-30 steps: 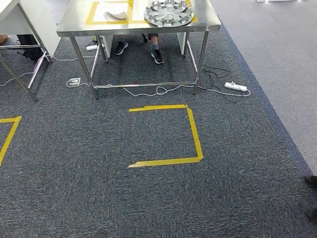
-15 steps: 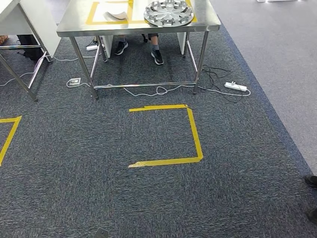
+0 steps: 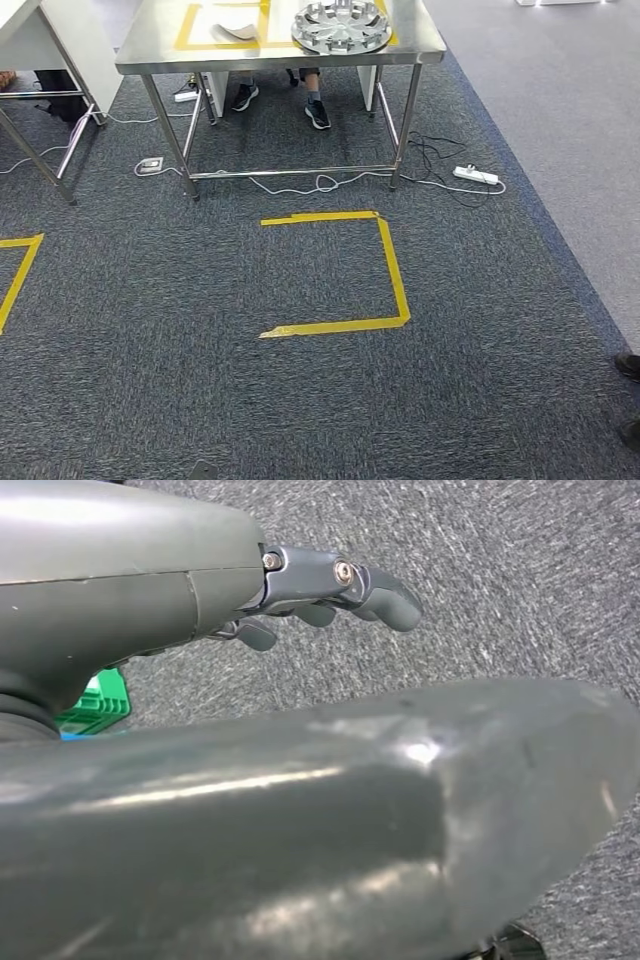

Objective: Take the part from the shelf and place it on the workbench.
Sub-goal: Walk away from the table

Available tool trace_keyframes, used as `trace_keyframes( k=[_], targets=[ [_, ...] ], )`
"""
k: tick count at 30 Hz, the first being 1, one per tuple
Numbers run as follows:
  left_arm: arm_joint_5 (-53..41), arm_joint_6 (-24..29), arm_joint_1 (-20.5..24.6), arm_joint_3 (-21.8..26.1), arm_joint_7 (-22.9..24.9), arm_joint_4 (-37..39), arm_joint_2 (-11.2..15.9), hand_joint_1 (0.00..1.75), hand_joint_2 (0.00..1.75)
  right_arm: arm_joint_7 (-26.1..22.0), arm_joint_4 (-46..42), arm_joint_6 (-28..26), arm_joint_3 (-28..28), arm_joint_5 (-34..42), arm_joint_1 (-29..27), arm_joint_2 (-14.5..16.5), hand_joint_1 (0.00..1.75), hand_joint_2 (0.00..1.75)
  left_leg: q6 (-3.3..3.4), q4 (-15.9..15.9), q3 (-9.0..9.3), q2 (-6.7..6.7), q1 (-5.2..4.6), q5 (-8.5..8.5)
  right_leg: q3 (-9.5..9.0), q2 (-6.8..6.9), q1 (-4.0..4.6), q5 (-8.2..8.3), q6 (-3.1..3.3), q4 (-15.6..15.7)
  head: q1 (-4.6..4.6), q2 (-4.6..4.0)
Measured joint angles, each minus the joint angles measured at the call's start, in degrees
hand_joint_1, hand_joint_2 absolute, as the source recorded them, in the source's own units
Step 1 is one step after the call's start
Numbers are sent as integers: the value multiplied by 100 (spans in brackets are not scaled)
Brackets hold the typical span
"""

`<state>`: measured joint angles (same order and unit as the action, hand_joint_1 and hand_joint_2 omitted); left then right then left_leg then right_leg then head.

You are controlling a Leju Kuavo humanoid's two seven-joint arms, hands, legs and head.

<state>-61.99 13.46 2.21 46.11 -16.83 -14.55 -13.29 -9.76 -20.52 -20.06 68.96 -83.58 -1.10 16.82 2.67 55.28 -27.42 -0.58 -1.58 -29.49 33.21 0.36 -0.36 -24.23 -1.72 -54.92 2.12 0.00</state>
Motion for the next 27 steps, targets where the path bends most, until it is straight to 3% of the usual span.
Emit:
trace_keyframes(
  k=[3, 4, 6, 8, 9, 10, 11, 13, 15, 16, 18, 20, 22, 24, 25, 26, 27],
  targets=[
    [-11, 0, 0, 25, 0, 1, -4, 0, 0, -9, 0, -10, 53, -46, 6, 13, 0, 0, 58, -26, -14, 9, 8, 56, 17, 14, -13, 6, -47, -11, -3, 0],
    [-17, 0, 1, 33, -1, 1, -8, 0, 0, -15, -1, -16, 74, -74, 6, 16, 0, 0, 88, -48, -22, 17, 24, 91, 61, 10, -14, -72, -63, -84, 1, 0],
    [-33, -1, 2, 49, -8, 1, -17, 0, 0, -34, -1, -27, 127, -139, 12, 17, 0, 0, 136, -77, -67, 39, 56, 158, 292, -10, -23, -453, -93, -589, 18, 0],
    [-46, -3, -11, 82, -15, 1, -21, 0, 0, -55, -2, -32, 187, -200, 22, 18, 0, 0, 141, -67, -139, 79, 60, 195, 606, -17, -36, -905, -124, -1415, 30, 0],
    [-52, -4, -21, 102, -17, 1, -23, 0, 0, -63, -2, -33, 216, -227, 24, 17, 0, 0, 129, -59, -168, 107, 62, 210, 681, -17, -39, -1005, -134, -1680, 28, 0],
    [-57, -3, -27, 120, -18, 1, -23, 0, 0, -68, -2, -33, 248, -249, 23, 17, 0, 0, 114, -50, -190, 145, 65, 222, 641, -19, -42, -993, -139, -1718, 28, 0],
    [-62, -3, -30, 131, -19, 1, -23, 0, 0, -73, -2, -33, 278, -269, 23, 16, 0, 0, 98, -38, -204, 192, 70, 229, 482, -31, -47, -881, -138, -1511, 27, 0],
    [-76, -3, -25, 144, -24, 1, -27, 0, 0, -84, -2, -33, 326, -305, 27, 17, 0, 0, 54, -3, -224, 296, 77, 229, -47, -205, -71, -595, -129, -674, 29, 0],
    [-96, -4, -6, 155, -28, 1, -30, 0, 0, -100, -2, -35, 365, -343, 38, 21, 0, 0, -15, 54, -268, 398, 71, 224, -405, -404, -91, -507, -96, -98, 22, 0],
    [-106, -4, 0, 164, -30, 1, -30, 0, 0, -107, -2, -37, 390, -362, 45, 23, 0, 0, -55, 72, -296, 449, 73, 232, -457, -439, -85, -531, -66, -22, 19, 0],
    [-116, -4, -3, 185, -31, 1, -27, 0, 0, -117, -2, -38, 446, -395, 54, 30, 0, 0, -121, 97, -341, 526, 98, 246, -466, -321, -69, -511, 11, -19, 17, 0],
    [-121, -4, -12, 211, -31, 1, -26, 0, 0, -121, -5, -39, 494, -423, 67, 39, 0, 0, -188, 311, -439, 414, 109, 84, -458, -188, -73, -489, 91, -11, -10, 0],
    [-126, -5, -3, 238, -33, 1, -27, 0, 0, -122, -9, -39, 541, -444, 76, 50, 0, 0, -253, 969, -725, 212, 122, -318, -440, -37, -66, -485, 142, -6, -45, 0],
    [-129, -8, 0, 257, -35, 1, -26, 0, 0, -120, -14, -38, 584, -455, 79, 60, 0, 0, -292, 1680, -1021, 139, 147, -626, -420, 125, -49, -488, 155, -8, -52, 0],
    [-130, -8, -6, 264, -35, 1, -26, 0, 0, -117, -19, -38, 599, -461, 84, 62, 0, 0, -297, 1789, -1046, 123, 156, -624, -415, 204, -41, -489, 156, -9, -54, 0],
    [-136, -9, -14, 269, -35, 1, -25, 0, 0, -115, -25, -37, 608, -466, 90, 64, 0, 0, -291, 1677, -963, 103, 161, -518, -414, 277, -35, -491, 157, -9, -53, 0],
    [-143, -9, -19, 273, -35, 1, -25, 0, 0, -113, -32, -35, 615, -471, 98, 69, 0, 0, -270, 1337, -764, 51, 159, -329, -423, 349, -27, -493, 156, -9, -53, 0]
  ],
)
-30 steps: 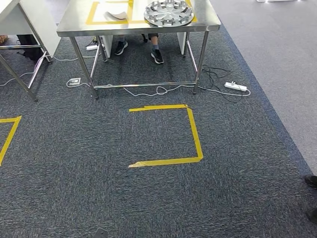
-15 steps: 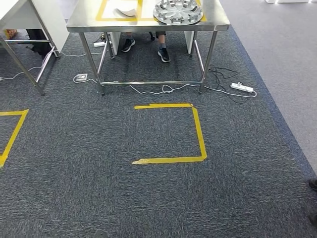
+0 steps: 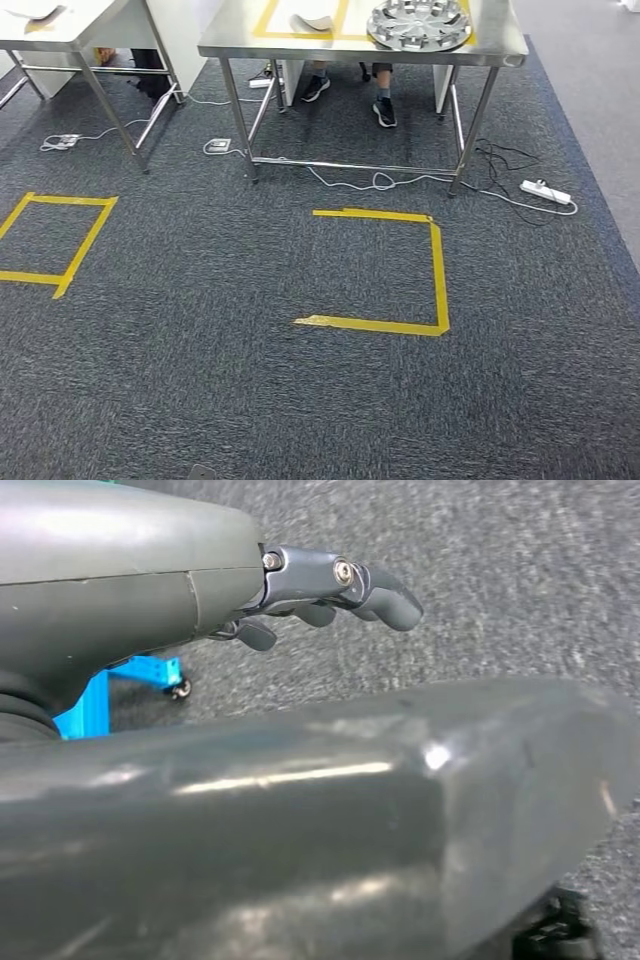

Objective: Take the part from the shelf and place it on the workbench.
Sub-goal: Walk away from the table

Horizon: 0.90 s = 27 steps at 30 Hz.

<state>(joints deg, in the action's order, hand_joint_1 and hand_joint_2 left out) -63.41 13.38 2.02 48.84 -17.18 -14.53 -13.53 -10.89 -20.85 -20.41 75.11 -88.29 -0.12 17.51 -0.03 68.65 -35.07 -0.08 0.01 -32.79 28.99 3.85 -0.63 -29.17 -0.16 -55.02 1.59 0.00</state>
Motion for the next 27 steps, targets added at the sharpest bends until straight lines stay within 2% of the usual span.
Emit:
trace_keyframes(
  k=[2, 3, 4, 6, 7, 9, 10, 11, 12, 13, 14, 15, 16, 18, 19, 20, 21, 22, 23, 25, 26, 27],
  targets=[
    [-16, 1, 6, 2, 0, -1, 0, 0, 0, -1, -12, 5, 10, -13, 13, 12, 0, 0, 75, -837, 451, -291, -40, 303, -26, 122, 27, -12, -18, -9, -1, 0],
    [-19, 1, 14, 2, -1, -1, -1, 0, 0, -2, -16, 11, 20, -17, 16, 17, 0, 0, 114, -1121, 590, -416, -67, 370, -33, 180, 43, -19, -37, -16, 1, 0],
    [-21, 2, 19, 2, -4, -1, -2, 0, 0, -5, -19, 16, 30, -20, 19, 21, 0, 0, 144, -1244, 635, -491, -91, 374, -37, 238, 55, -24, -59, -23, -2, 0],
    [-20, 2, 9, 5, -12, 0, -1, 0, 0, -9, -21, 24, 49, -20, 33, 28, 0, 0, 190, -1275, 608, -389, -100, 391, -43, 350, 58, -35, -112, -26, -4, 0],
    [-20, 2, 0, 9, -15, 0, -1, 0, 0, -11, -23, 24, 57, -21, 45, 31, 0, 0, 216, -1290, 600, -325, -86, 415, -26, 299, 51, -75, -146, -58, -1, 0],
    [-22, 1, 8, 13, -15, 0, -5, 0, 0, -12, -30, 22, 75, -35, 59, 36, 0, 0, 279, -1320, 579, -185, -54, 472, 149, -8, 29, -336, -207, -430, 19, 0],
    [-25, -1, 20, 14, -15, 0, -12, 0, 0, -12, -33, 22, 86, -44, 58, 36, 0, 0, 299, -1321, 557, -118, -49, 486, 317, -195, 18, -533, -226, -788, 31, 0],
    [-27, -2, 31, 14, -15, 0, -18, 0, 0, -11, -37, 22, 96, -50, 50, 35, 0, 0, 313, -1318, 537, -42, -50, 496, 504, -302, 10, -720, -236, -1195, 34, 0],
    [-27, -2, 32, 15, -15, 0, -22, 0, 0, -11, -40, 22, 104, -51, 40, 35, 0, 0, 318, -1315, 525, 33, -52, 500, 658, -347, 7, -828, -244, -1515, 35, 0],
    [-26, -2, 28, 16, -15, 0, -25, 0, 0, -10, -45, 22, 112, -51, 31, 34, 0, 0, 318, -1311, 519, 102, -54, 502, 745, -364, 7, -852, -249, -1690, 35, 0],
    [-26, -2, 21, 17, -15, 0, -24, 0, 0, -10, -49, 22, 119, -51, 24, 34, 0, 0, 317, -1305, 518, 162, -55, 503, 766, -369, 6, -808, -250, -1723, 36, 0],
    [-26, -2, 16, 20, -14, -1, -23, 0, 0, -10, -52, 22, 125, -51, 23, 34, 0, 0, 313, -1295, 519, 224, -56, 504, 699, -377, 4, -678, -246, -1571, 36, 0],
    [-26, -2, 17, 21, -14, -1, -25, 0, 0, -10, -57, 22, 129, -51, 24, 34, 0, 0, 306, -1282, 520, 286, -55, 501, 562, -406, 0, -495, -239, -1278, 36, 0],
    [-27, -2, 27, 23, -13, -1, -33, 0, 0, -10, -65, 22, 133, -54, 28, 36, 0, 0, 269, -1232, 503, 427, -57, 484, 213, -625, -23, -179, -221, -535, 37, 0],
    [-28, -6, 38, 23, -13, -1, -36, 0, 0, -10, -68, 23, 133, -58, 30, 38, 0, 0, 239, -1203, 479, 495, -59, 478, 77, -734, -34, -109, -205, -268, 34, 0],
    [-29, -10, 44, 23, -11, -1, -38, 0, 0, -11, -70, 25, 134, -63, 31, 40, 0, 0, 207, -1180, 447, 555, -58, 478, 6, -808, -38, -112, -189, -140, 33, 0],
    [-32, -15, 44, 23, -7, 0, -38, 0, 0, -12, -71, 28, 134, -68, 34, 42, 0, 0, 172, -1167, 415, 614, -55, 488, -16, -807, -34, -136, -167, -117, 30, 0],
    [-34, -19, 38, 23, -2, 0, -38, 0, 0, -14, -72, 31, 135, -73, 35, 44, 0, 0, 141, -1160, 390, 674, -46, 500, -25, -747, -33, -130, -132, -112, 28, 0],
    [-38, -20, 28, 24, 5, 0, -37, 0, 0, -19, -74, 34, 136, -81, 37, 46, 0, 0, 110, -1136, 366, 649, -44, 486, -31, -679, -37, -117, -98, -100, 27, 0],
    [-52, -20, 25, 26, 15, -1, -33, 0, 0, -40, -81, 42, 137, -104, 34, 52, 0, 0, 42, -852, 229, 412, -48, 299, -44, -528, -50, -101, -20, -72, -4, 0],
    [-62, -20, 33, 26, 17, -1, -32, 0, 0, -54, -84, 46, 137, -120, 26, 54, 0, 0, 9, -532, 80, 242, -44, 119, -49, -441, -46, -104, 9, -68, -20, 0],
    [-70, -20, 41, 26, 17, -1, -32, 0, 0, -64, -86, 48, 137, -130, 18, 54, 0, 0, -18, -139, -108, 138, -33, -71, -50, -355, -39, -115, 29, -68, -32, 0]
  ],
)
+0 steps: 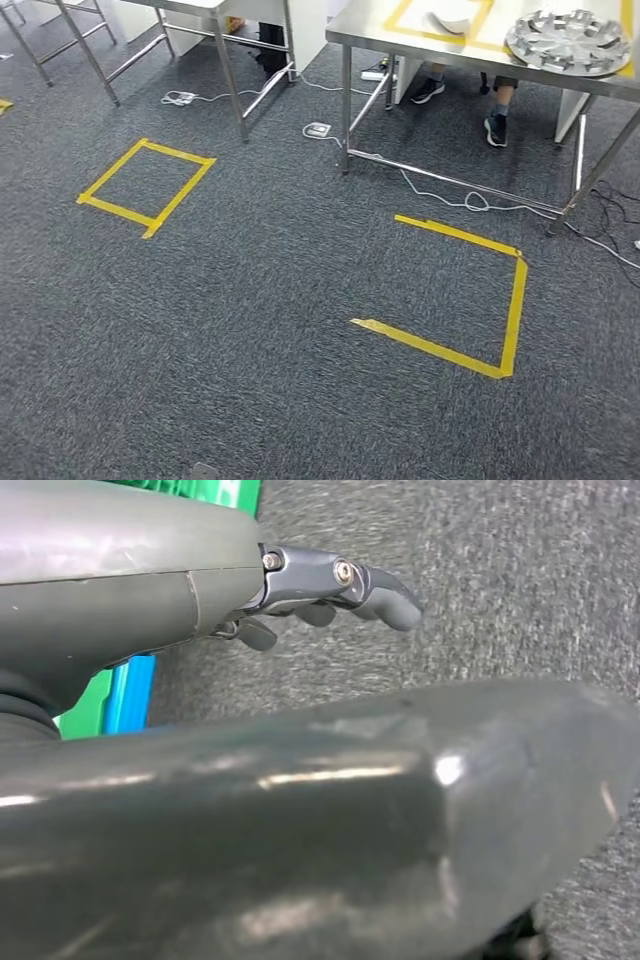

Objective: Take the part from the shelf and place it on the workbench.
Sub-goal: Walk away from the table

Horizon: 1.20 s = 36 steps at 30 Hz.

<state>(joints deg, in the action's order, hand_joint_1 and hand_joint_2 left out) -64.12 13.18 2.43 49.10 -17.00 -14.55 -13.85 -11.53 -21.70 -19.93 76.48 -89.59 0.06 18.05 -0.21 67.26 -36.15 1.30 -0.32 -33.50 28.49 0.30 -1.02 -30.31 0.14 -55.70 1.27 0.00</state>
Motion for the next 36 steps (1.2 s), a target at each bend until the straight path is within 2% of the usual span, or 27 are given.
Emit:
trace_keyframes(
  k=[1, 2, 3, 5, 7, 9, 10, 11, 13, 15, 16, 17, 18, 19, 20, 22, 23, 24, 26, 27, 28, 30, 32, 33, 34, 35, 36],
  targets=[
    [-8, 0, 3, 0, 1, 1, 1, 0, 0, -3, 0, -1, 0, -10, -7, 0, 0, 0, -19, 366, -176, -47, 15, -143, -2, 90, 6, -10, 9, -1, 0, 0],
    [-10, 0, -1, 0, 3, 1, 1, 0, 0, 2, 0, -9, 0, -18, -9, 0, 0, 0, -28, 594, -286, -71, 27, -190, -8, 176, 12, -21, 14, -2, 0, 0],
    [-12, 0, -9, 1, 7, 0, 3, 0, 0, 14, 0, -20, -1, -23, -7, 0, 0, 0, -28, 608, -290, -86, 35, -122, -18, 253, 16, -33, 14, -2, -2, 0],
    [-15, 0, -18, 3, 14, 0, 9, 0, 0, 42, 0, -39, -2, -31, 3, 2, 0, 0, 16, 16, 12, -197, 29, 267, -63, 397, 28, -64, -1, -2, -2, 0],
    [-18, 0, -1, 3, 16, 0, 14, 0, 0, 64, 0, -49, -4, -35, 9, 5, 0, 0, 98, -699, 374, -480, -28, 513, -88, 523, 62, -115, -51, -7, -1, 0],
    [-22, -1, 12, 3, 17, -1, 16, 0, 0, 81, 0, -54, -5, -40, 15, 7, 0, 0, 158, -949, 479, -601, -75, 498, -90, 658, 91, -163, -114, -9, 7, 0],
    [-23, -2, 7, 3, 17, -1, 16, 0, 0, 85, 0, -56, -5, -43, 27, 7, 0, 0, 180, -972, 471, -536, -77, 493, -120, 732, 95, -179, -140, -7, 9, 0],
    [-25, -2, -7, 4, 18, 0, 16, 0, 0, 89, 0, -57, -7, -44, 41, 7, 0, 0, 204, -984, 468, -462, -66, 505, -132, 738, 85, -204, -169, -15, 12, 0],
    [-26, -2, -19, 7, 19, 1, 17, 0, 0, 89, 0, -63, -13, -44, 60, 7, 0, 0, 259, -1018, 472, -323, -35, 541, -62, 462, 59, -373, -224, -239, 32, 0],
    [-32, -2, -2, 10, 19, 1, 10, 0, 0, 89, 0, -68, -21, -44, 47, 5, 0, 0, 294, -1028, 464, -179, -17, 563, 290, 93, 37, -722, -259, -940, 58, 0],
    [-36, -2, 3, 10, 19, 1, 6, 0, 0, 88, 1, -67, -24, -44, 33, 4, 0, 0, 301, -1027, 459, -99, -18, 566, 515, 19, 35, -872, -267, -1356, 61, 0],
    [-39, -2, 0, 10, 18, 1, 3, 0, 0, 86, 2, -67, -25, -44, 19, 1, 0, 0, 304, -1026, 461, -16, -19, 565, 697, -9, 34, -927, -273, -1653, 60, 0],
    [-40, -2, -6, 10, 17, 1, 3, 0, 0, 80, 3, -67, -26, -44, 7, -3, 0, 0, 303, -1024, 468, 68, -19, 563, 789, -20, 35, -858, -274, -1738, 61, 0],
    [-41, -3, -11, 11, 17, 1, 3, 0, 0, 73, 4, -67, -26, -44, -3, -7, 0, 0, 299, -1021, 479, 156, -17, 559, 770, -35, 32, -675, -272, -1588, 59, 0],
    [-41, -3, -12, 11, 17, 1, 1, 0, 0, 65, 5, -67, -26, -44, -8, -10, 0, 0, 288, -1016, 494, 245, -13, 551, 644, -98, 24, -408, -268, -1218, 61, 0],
    [-43, -4, -2, 12, 17, 1, -4, 0, 0, 55, 10, -68, -28, -43, -11, -14, 0, 0, 245, -988, 494, 405, -14, 529, 338, -412, -13, -54, -252, -468, 57, 0],
    [-43, -4, 5, 11, 17, 1, -7, 0, 0, 52, 13, -68, -30, -44, -11, -15, 0, 0, 213, -973, 476, 473, -11, 527, 235, -544, -24, 11, -237, -247, 56, 0],
    [-43, -5, 7, 11, 17, 1, -8, 0, 0, 52, 15, -68, -32, -44, -11, -16, 0, 0, 177, -962, 450, 538, -5, 534, 195, -611, -25, -6, -212, -184, 53, 0],
    [-43, -6, -1, 11, 17, 1, -8, 0, 0, 51, 19, -69, -37, -45, -9, -17, 0, 0, 112, -951, 409, 634, 20, 548, 165, -493, -13, 8, -142, -160, 54, 0],
    [-43, -7, -7, 12, 17, 1, -8, 0, 0, 51, 19, -70, -39, -44, -8, -17, 0, 0, 81, -907, 384, 559, 19, 518, 153, -415, -15, 17, -97, -145, 47, 0],
    [-43, -7, -6, 12, 17, 1, -8, 0, 0, 49, 20, -70, -41, -44, -10, -17, 0, 0, 52, -776, 319, 414, 15, 429, 140, -327, -18, 21, -55, -127, 30, 0],
    [-43, -7, 12, 11, 17, 1, -7, 0, 0, 47, 20, -70, -43, -44, -20, -17, 0, 0, -9, -149, 19, 57, 15, 85, 126, -128, -7, 8, 13, -109, -1, 0],
    [-43, -7, 16, 10, 17, 1, -5, 0, 0, 47, 21, -70, -42, -44, -29, -19, 0, 0, -50, 559, -320, -63, 42, -194, 122, 77, 9, -14, 38, -111, -10, 0],
    [-43, -7, 7, 11, 17, 1, -4, 0, 0, 47, 21, -72, -42, -44, -29, -20, 0, 0, -59, 689, -378, -78, 52, -193, 117, 164, 14, -23, 40, -111, -11, 0],
    [-45, -7, -4, 11, 17, 1, -1, 0, 0, 47, 22, -74, -44, -44, -26, -21, 0, 0, -57, 572, -310, -97, 59, -74, 106, 243, 18, -32, 37, -112, -11, 0],
    [-46, -7, -12, 12, 17, 1, 1, 0, 0, 47, 22, -79, -47, -44, -23, -22, 0, 0, -41, 255, -138, -140, 58, 119, 87, 318, 23, -44, 30, -111, -11, 0],
    [-48, -7, -15, 12, 17, 1, 3, 0, 0, 47, 24, -86, -51, -44, -20, -22, 0, 0, -11, -159, 82, -259, 43, 307, 64, 383, 28, -58, 19, -111, -12, 0]
  ],
)
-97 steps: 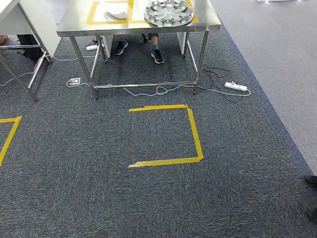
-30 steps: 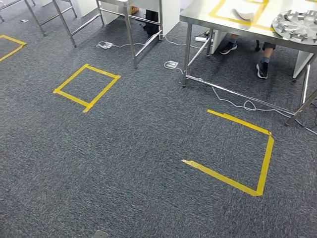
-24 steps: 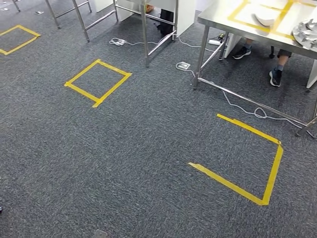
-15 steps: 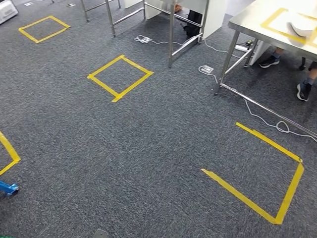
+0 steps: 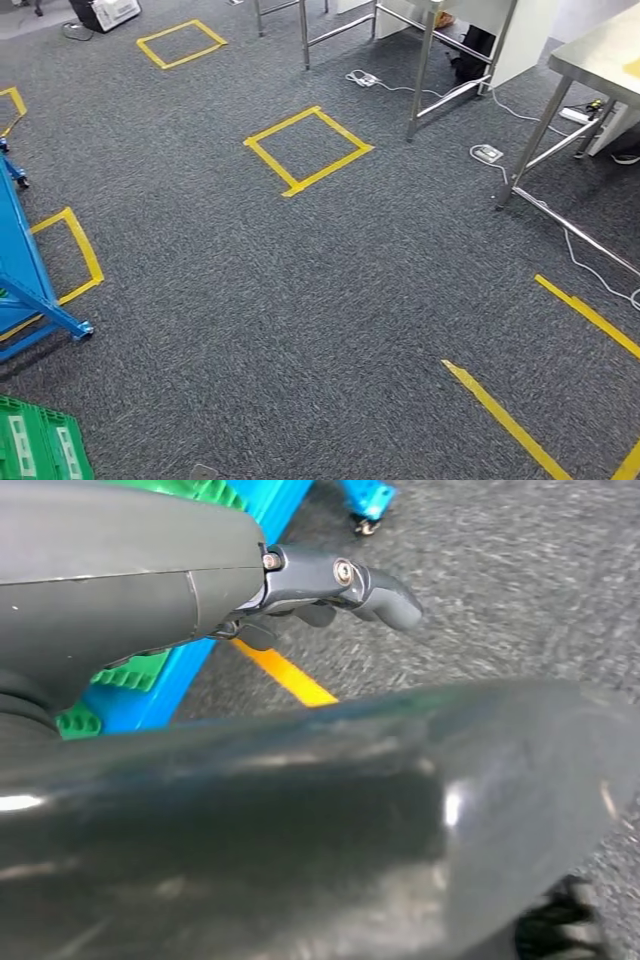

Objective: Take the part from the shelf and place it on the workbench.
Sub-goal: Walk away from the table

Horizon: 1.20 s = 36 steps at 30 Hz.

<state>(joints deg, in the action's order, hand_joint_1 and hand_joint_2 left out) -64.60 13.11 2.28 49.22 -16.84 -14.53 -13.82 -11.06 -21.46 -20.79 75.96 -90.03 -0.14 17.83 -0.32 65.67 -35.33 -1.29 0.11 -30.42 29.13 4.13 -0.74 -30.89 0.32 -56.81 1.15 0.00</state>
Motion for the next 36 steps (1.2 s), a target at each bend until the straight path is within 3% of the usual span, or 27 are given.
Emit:
trace_keyframes(
  k=[1, 3, 5, 6, 8, 9, 10, 11, 12, 13, 14, 16, 18, 19, 20, 21, 23, 24, 26, 27, 28, 30, 32, 34, 36],
  targets=[
    [-2, 0, 5, 0, -1, 0, 2, 0, 0, 0, 5, -12, -4, 0, 1, -1, 0, 0, 38, -391, 205, -151, -34, 128, -17, 65, 16, -21, -25, -5, 0, 0],
    [-4, -1, 16, 1, -4, 0, 1, 0, 0, 5, 19, -41, -11, 0, 3, -2, 0, 0, 102, -773, 387, -353, -94, 185, -42, 184, 42, -54, -85, -8, 2, 0],
    [-5, -1, 5, 9, -7, 0, 4, 0, 0, 20, 30, -56, -24, 0, 14, -2, 0, 0, 146, -813, 383, -259, -106, 181, -78, 310, 51, -75, -147, 12, 2, 0],
    [-4, -1, -7, 16, -8, 0, 5, 0, 0, 30, 34, -58, -34, 1, 22, -2, 0, 0, 169, -846, 397, -191, -94, 200, -89, 268, 43, -106, -178, 4, 7, 0],
    [-1, -3, -2, 35, -9, 0, 4, 0, 0, 42, 42, -61, -55, 0, 27, -3, 0, 0, 220, -915, 429, -45, -56, 243, 27, -36, 23, -318, -227, -284, 34, 0],
    [-1, -4, 9, 44, -11, 0, -1, 0, 0, 43, 43, -61, -62, -1, 24, -5, 0, 0, 235, -927, 428, 25, -45, 253, 190, -233, 11, -493, -240, -620, 51, 0],
    [-1, -5, 21, 53, -14, 0, -4, 0, 0, 42, 45, -61, -65, -1, 17, -10, 0, 0, 247, -927, 421, 103, -41, 255, 400, -345, 8, -671, -246, -1034, 57, 0],
    [-1, -7, 23, 61, -17, 0, -7, 0, 0, 42, 49, -61, -66, -1, 10, -15, 0, 0, 251, -925, 419, 183, -40, 255, 601, -388, 7, -786, -252, -1400, 58, 0],
    [-1, -7, 17, 68, -19, 0, -10, 0, 0, 42, 51, -61, -67, 0, 4, -21, 0, 0, 252, -923, 425, 262, -40, 252, 733, -402, 7, -789, -257, -1600, 56, 0],
    [-2, -7, 11, 74, -19, 0, -10, 0, 0, 42, 54, -61, -67, 1, 1, -27, 0, 0, 248, -920, 436, 344, -37, 249, 763, -409, 4, -672, -260, -1570, 55, 0],
    [-5, -7, 6, 79, -19, 0, -11, 0, 0, 42, 56, -61, -68, 1, -1, -30, 0, 0, 237, -915, 453, 430, -31, 241, 677, -432, -4, -451, -263, -1304, 55, 0],
    [-16, -6, 9, 83, -23, 0, -13, 0, 0, 42, 62, -60, -73, -2, -2, -33, 0, 0, 188, -886, 471, 588, -25, 210, 365, -688, -45, -39, -276, -529, 62, 0],
    [-22, -2, 17, 84, -34, 0, -12, 0, 0, 40, 74, -58, -83, -2, -4, -34, 0, 0, 125, -843, 433, 721, -22, 194, 161, -951, -80, 68, -257, -121, 64, 0],
    [-22, 0, 15, 86, -42, 1, -10, 0, 0, 40, 81, -57, -88, -2, -5, -34, 0, 0, 93, -829, 405, 787, -17, 202, 136, -982, -76, 41, -230, -101, 63, 0],
    [-24, 1, 9, 89, -48, 2, -10, 0, 0, 40, 85, -57, -92, 1, -6, -35, 0, 0, 64, -826, 381, 856, -3, 211, 119, -915, -72, 40, -189, -97, 60, 0],
    [-25, 1, 1, 91, -54, 3, -10, 0, 0, 39, 88, -58, -96, 1, -6, -36, 0, 0, 35, -806, 366, 832, 3, 199, 111, -836, -69, 44, -147, -88, 61, 0],
    [-32, -2, 3, 96, -63, 4, -11, 0, 0, 33, 91, -58, -99, 1, -7, -39, 0, 0, -16, -540, 237, 568, -6, 35, 77, -669, -64, 42, -55, -65, 23, 0],
    [-39, -4, 15, 96, -66, 4, -13, 0, 0, 21, 92, -58, -99, 0, -11, -42, 0, 0, -36, -233, 89, 377, -9, -127, 65, -575, -50, 32, -18, -60, 5, 0],
    [-57, -26, 40, 96, -50, 4, -16, 0, 0, -9, 100, -58, -100, 0, -17, -61, 0, 0, -61, 537, -303, 206, 1, -451, 54, -383, -15, 6, 25, -60, -14, 0],
    [-63, -46, 45, 97, -18, 5, -19, 0, 0, -20, 109, -60, -102, 0, -15, -82, 0, 0, -60, 791, -433, 185, 5, -506, 45, -290, 0, -8, 36, -61, -13, 0],
    [-66, -67, 48, 98, 22, 5, -20, 0, 0, -25, 122, -61, -104, 0, -7, -108, 0, 0, -47, 839, -461, 174, 5, -447, 32, -207, 14, -22, 42, -61, -14, 0],
    [-73, -95, 65, 100, 101, 7, -22, 0, 0, -25, 156, -66, -112, 1, 14, -158, 0, 0, 22, 295, -190, 98, -18, -64, -16, -61, 39, -56, 40, -60, -13, 0],
    [-92, -102, 109, 99, 145, 6, -26, 0, 0, -25, 197, -81, -117, 2, 24, -185, 0, 0, 119, -431, 181, -149, -92, 198, -44, 63, 67, -103, 6, -57, -12, 0],
    [-116, -103, 143, 96, 168, 5, -31, 0, 0, -25, 242, -114, -122, 1, 31, -204, 0, 0, 172, -714, 312, -283, -156, 201, -58, 190, 82, -140, -50, -47, -9, 0],
    [-138, -104, 135, 94, 174, 6, -37, 0, 0, -28, 284, -144, -131, 0, 55, -220, 0, 0, 193, -784, 322, -173, -150, 224, -104, 266, 77, -168, -104, -33, -10, 0]
  ],
)
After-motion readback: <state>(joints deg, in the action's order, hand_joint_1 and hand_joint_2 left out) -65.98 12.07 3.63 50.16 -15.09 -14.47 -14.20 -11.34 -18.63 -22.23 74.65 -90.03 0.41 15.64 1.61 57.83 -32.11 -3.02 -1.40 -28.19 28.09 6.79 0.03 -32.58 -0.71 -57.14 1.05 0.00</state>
